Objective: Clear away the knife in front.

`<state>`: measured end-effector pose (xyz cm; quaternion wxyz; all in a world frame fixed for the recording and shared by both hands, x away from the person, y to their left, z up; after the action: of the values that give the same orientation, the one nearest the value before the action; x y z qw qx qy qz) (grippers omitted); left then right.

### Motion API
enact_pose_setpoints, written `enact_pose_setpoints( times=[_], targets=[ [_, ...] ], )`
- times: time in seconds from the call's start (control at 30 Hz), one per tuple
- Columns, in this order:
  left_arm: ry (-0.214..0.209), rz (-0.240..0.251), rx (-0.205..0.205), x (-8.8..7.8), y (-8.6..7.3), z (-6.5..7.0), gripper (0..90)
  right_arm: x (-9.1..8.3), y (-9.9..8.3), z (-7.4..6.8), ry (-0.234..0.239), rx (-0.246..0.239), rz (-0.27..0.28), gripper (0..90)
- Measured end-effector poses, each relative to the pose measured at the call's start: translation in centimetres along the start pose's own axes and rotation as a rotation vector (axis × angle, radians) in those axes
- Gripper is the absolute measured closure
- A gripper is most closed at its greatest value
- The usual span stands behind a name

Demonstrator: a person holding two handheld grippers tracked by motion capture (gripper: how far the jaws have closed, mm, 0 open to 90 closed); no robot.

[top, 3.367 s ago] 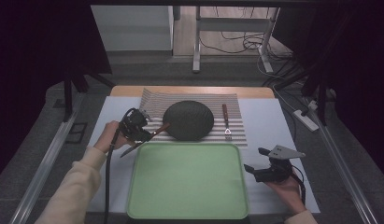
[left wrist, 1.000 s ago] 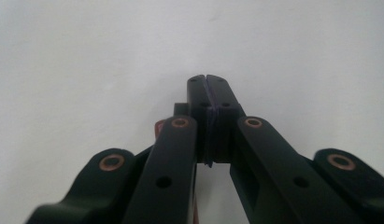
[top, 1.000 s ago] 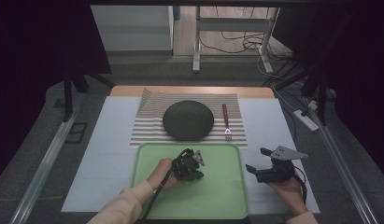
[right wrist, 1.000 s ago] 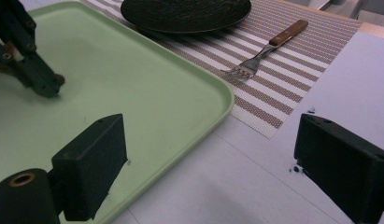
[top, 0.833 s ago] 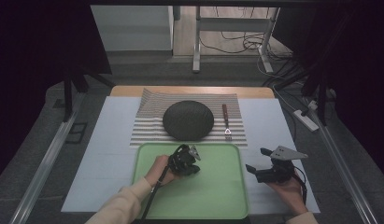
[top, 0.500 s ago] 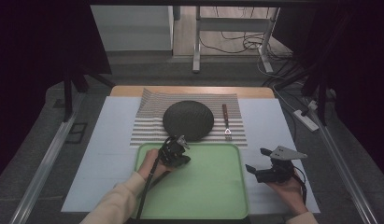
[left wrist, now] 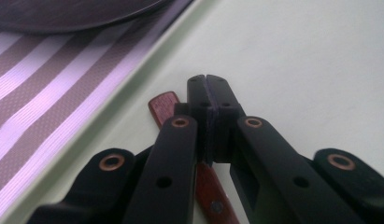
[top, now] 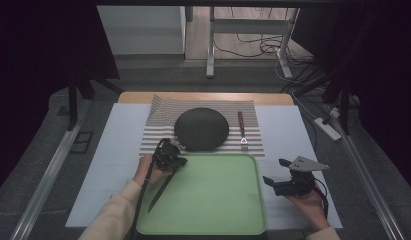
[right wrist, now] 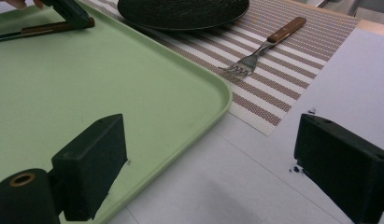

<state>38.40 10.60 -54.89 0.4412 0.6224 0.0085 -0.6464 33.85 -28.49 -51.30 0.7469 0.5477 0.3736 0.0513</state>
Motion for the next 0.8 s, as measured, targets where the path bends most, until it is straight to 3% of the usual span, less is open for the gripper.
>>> enact_pose_setpoints(
  times=[0.43,0.8],
  targets=[
    [0.038,0.010,-0.091,-1.6,-2.7,-1.6,88.8,0.1,0.0,0.0,0.002,-0.001,0.004,9.3],
    [0.066,0.021,-0.134,-3.2,-4.9,-1.9,88.8,0.1,0.1,0.0,0.002,0.000,0.003,9.4]
  ],
)
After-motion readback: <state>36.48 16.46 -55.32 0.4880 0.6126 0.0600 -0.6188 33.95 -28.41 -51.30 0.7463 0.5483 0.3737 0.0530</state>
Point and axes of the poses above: each handheld gripper's, and its own axes: x roughly forward along the jaws, y roughly out of its top, z roughly to its right, the point moved 4 cm from there along x, roughly forward along the jaws, and after that the axes turned 10 degrees about -y, right-handed, at the moved point
